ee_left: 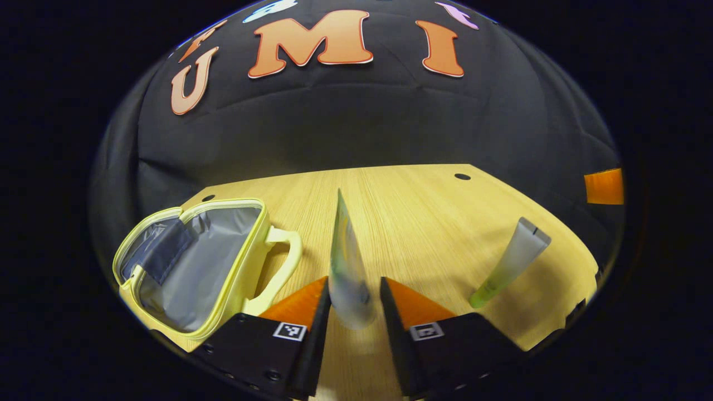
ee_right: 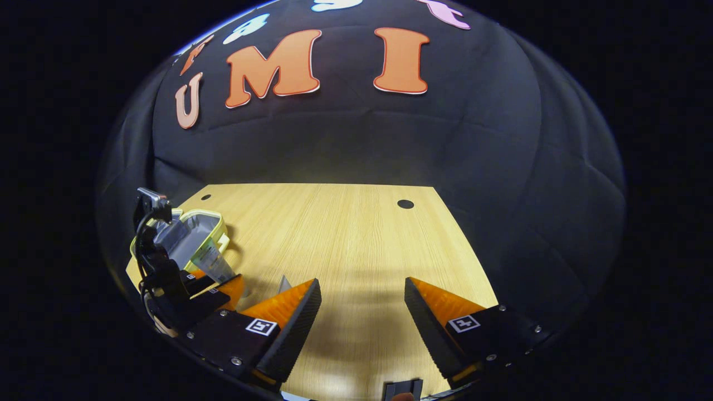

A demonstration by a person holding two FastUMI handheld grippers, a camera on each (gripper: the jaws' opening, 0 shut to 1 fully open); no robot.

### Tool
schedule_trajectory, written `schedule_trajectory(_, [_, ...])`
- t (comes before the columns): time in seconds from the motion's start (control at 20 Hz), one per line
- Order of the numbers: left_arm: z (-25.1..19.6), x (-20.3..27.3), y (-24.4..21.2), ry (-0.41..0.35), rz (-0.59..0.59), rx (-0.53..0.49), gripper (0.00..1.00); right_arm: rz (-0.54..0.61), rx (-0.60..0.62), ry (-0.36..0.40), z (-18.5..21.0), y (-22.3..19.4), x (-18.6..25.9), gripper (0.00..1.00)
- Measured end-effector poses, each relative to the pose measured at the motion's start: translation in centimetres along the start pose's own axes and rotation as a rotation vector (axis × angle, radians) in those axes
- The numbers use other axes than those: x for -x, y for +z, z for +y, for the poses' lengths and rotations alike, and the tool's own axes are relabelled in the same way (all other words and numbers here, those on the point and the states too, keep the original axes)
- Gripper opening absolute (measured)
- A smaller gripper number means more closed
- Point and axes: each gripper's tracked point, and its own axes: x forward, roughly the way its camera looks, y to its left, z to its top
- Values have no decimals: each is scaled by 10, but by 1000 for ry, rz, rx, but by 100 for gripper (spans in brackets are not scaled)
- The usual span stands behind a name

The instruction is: First open the suitcase, pack the skin care products into it, and then close the suitcase.

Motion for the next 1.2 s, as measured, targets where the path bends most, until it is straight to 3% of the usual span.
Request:
schedule_trajectory(0.05, [0,-2,0,-3,-7,15,41,-1,3,1,1,-1,0,96])
schedule_trajectory(0.1, [1,3,0,-8,6,22,38,-3,7,-1,1,-1,0,96])
schedule_trajectory(0.35, [2,22,21,-72,31,37,37,-5,5,16,12,-5,7,96])
schedule_trajectory(0.55, [9,61,50,-176,54,76,37,-3,-55,106,47,-6,14,96])
schedule_trajectory(0.7, [32,97,62,-221,88,98,38,0,-1,103,66,-16,4,96])
schedule_trajectory(1.0, [93,144,84,-209,59,50,38,127,29,130,91,-59,-35,95])
schedule_trajectory(1.05, [103,146,84,-197,58,48,37,146,35,123,92,-65,-46,88])
schedule_trajectory(1.2, [126,152,81,-152,58,39,38,197,81,99,87,-81,-65,83])
